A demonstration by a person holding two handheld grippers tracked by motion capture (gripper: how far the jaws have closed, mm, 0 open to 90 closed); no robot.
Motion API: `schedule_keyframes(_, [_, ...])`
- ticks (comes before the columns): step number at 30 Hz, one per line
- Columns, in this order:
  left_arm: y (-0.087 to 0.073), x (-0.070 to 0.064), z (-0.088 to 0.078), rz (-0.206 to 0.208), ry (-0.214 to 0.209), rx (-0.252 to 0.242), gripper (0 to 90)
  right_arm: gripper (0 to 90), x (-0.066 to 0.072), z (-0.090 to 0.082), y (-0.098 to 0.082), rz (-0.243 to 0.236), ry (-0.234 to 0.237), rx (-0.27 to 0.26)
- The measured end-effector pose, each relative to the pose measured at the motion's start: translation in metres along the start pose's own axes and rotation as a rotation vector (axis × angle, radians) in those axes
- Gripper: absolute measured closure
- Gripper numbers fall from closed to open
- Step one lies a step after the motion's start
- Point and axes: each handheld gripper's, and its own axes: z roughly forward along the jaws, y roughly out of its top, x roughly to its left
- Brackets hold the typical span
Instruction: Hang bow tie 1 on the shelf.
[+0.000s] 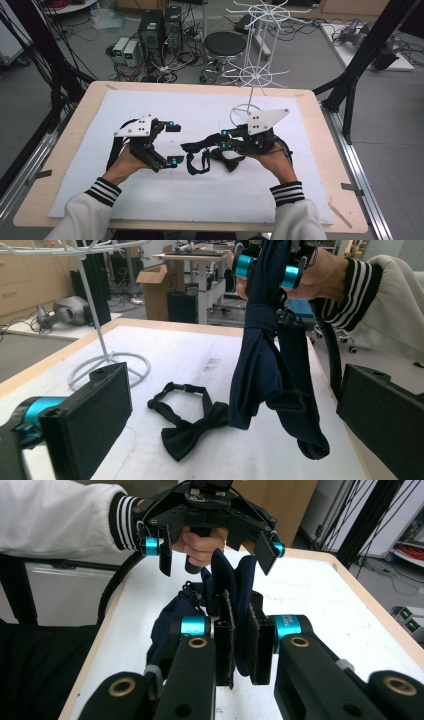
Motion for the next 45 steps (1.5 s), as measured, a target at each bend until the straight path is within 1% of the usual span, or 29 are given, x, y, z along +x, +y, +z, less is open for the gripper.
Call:
schedule_keyframes(2, [0.0,0.0,-0.001,0.001,0.006,0.003,1.7,84.7,0.0,-0.002,0.0,0.003,-0.009,0.001])
schedule_keyframes(3, [-0.001,0.0,-0.001,-0.005,0.009,-0.001,1.7,84.7,0.0,-0.003,0.0,0.009,-0.01,0.001])
schedule_keyframes(4, [-0.001,-0.001,-0.001,-0.01,0.013,-0.003,1.7,84.7,0.0,-0.004,0.0,0.01,-0.014,-0.005])
schedule_keyframes(5, [-0.001,0.0,-0.002,-0.005,0.017,0.002,1.8,84.7,0.0,-0.005,0.0,0.005,-0.021,-0.011])
schedule_keyframes(7, [-0.002,-0.001,-0.003,-0.008,0.026,-0.004,1.8,84.7,0.0,-0.008,0.0,0.008,-0.035,-0.019])
schedule_keyframes(9, [-0.003,-0.001,-0.005,-0.01,0.035,-0.007,1.7,84.7,0.0,-0.011,0.0,0.005,-0.051,-0.028])
schedule_keyframes(10, [-0.004,-0.001,-0.006,-0.01,0.038,-0.011,1.8,84.7,0.0,-0.013,0.001,0.014,-0.06,-0.027])
schedule_keyframes(13, [-0.006,-0.001,-0.008,-0.01,0.052,-0.011,1.8,84.7,0.0,-0.017,0.001,0.015,-0.092,-0.035])
schedule_keyframes(14, [-0.007,-0.001,-0.009,-0.011,0.056,-0.012,1.7,84.6,0.0,-0.019,0.001,0.015,-0.112,-0.044])
schedule_keyframes(15, [-0.008,-0.002,-0.01,-0.016,0.061,-0.01,1.7,84.6,0.0,-0.019,0.001,0.015,-0.112,-0.044])
schedule_keyframes(16, [-0.009,-0.002,-0.011,-0.017,0.063,-0.009,1.8,84.6,0.0,-0.02,0.001,0.016,-0.124,-0.047])
schedule_keyframes(17, [-0.01,-0.002,-0.012,-0.015,0.066,-0.008,1.8,84.7,0.0,-0.022,0.002,0.016,-0.151,-0.058])
schedule_keyframes(18, [-0.011,-0.002,-0.013,-0.012,0.071,-0.007,1.8,84.7,0.0,-0.022,0.002,0.016,-0.151,-0.058])
schedule_keyframes(19, [-0.012,-0.002,-0.014,-0.016,0.076,-0.009,1.7,84.6,0.0,-0.024,0.002,0.023,-0.177,-0.071])
schedule_keyframes(20, [-0.013,-0.002,-0.015,-0.015,0.079,-0.007,1.7,84.6,0.0,-0.024,0.002,0.023,-0.177,-0.071])
schedule_keyframes(21, [-0.013,-0.002,-0.016,-0.019,0.084,-0.007,1.8,84.7,-0.001,-0.026,0.002,0.022,-0.203,-0.087])
schedule_keyframes(22, [-0.014,-0.002,-0.017,-0.018,0.087,-0.004,1.8,84.6,-0.001,-0.027,0.002,0.026,-0.216,-0.091])
schedule_keyframes(23, [-0.015,-0.002,-0.018,-0.022,0.089,-0.007,1.8,84.6,-0.001,-0.027,0.002,0.026,-0.216,-0.091])
schedule_keyframes(26, [-0.016,-0.002,-0.02,-0.023,0.095,-0.01,1.8,84.6,-0.001,-0.029,0.003,0.03,-0.252,-0.096])
schedule_keyframes(27, [-0.016,-0.002,-0.021,-0.022,0.1,-0.013,1.7,84.6,-0.002,-0.03,0.003,0.024,-0.263,-0.098])
schedule_keyframes(29, [-0.018,-0.003,-0.023,-0.024,0.105,-0.013,1.8,84.6,-0.001,-0.031,0.003,0.034,-0.283,-0.105])
schedule_keyframes(32, [-0.02,-0.003,-0.024,-0.025,0.106,-0.01,1.8,84.6,-0.002,-0.034,0.003,0.037,-0.324,-0.113])
schedule_keyframes(33, [-0.021,-0.003,-0.024,-0.028,0.108,-0.012,1.8,84.6,-0.003,-0.036,0.003,0.04,-0.351,-0.122])
schedule_keyframes(34, [-0.021,-0.003,-0.025,-0.031,0.11,-0.009,1.8,84.6,-0.003,-0.036,0.003,0.04,-0.351,-0.122])
schedule_keyframes(37, [-0.022,-0.003,-0.026,-0.035,0.112,-0.008,1.8,84.7,-0.004,-0.039,0.002,0.047,-0.396,-0.132])
schedule_keyframes(42, [-0.023,-0.003,-0.026,-0.031,0.109,-0.007,1.8,84.7,-0.007,-0.044,0.003,0.068,-0.453,-0.144])
schedule_keyframes(43, [-0.023,-0.003,-0.026,-0.031,0.109,-0.007,1.7,84.6,-0.008,-0.045,0.005,0.068,-0.474,-0.149])
schedule_keyframes(44, [-0.024,-0.004,-0.026,-0.033,0.112,-0.01,1.7,84.6,-0.008,-0.045,0.005,0.068,-0.474,-0.149])
schedule_keyframes(45, [-0.024,-0.004,-0.026,-0.033,0.113,-0.009,1.8,84.6,-0.009,-0.045,0.006,0.069,-0.486,-0.148])
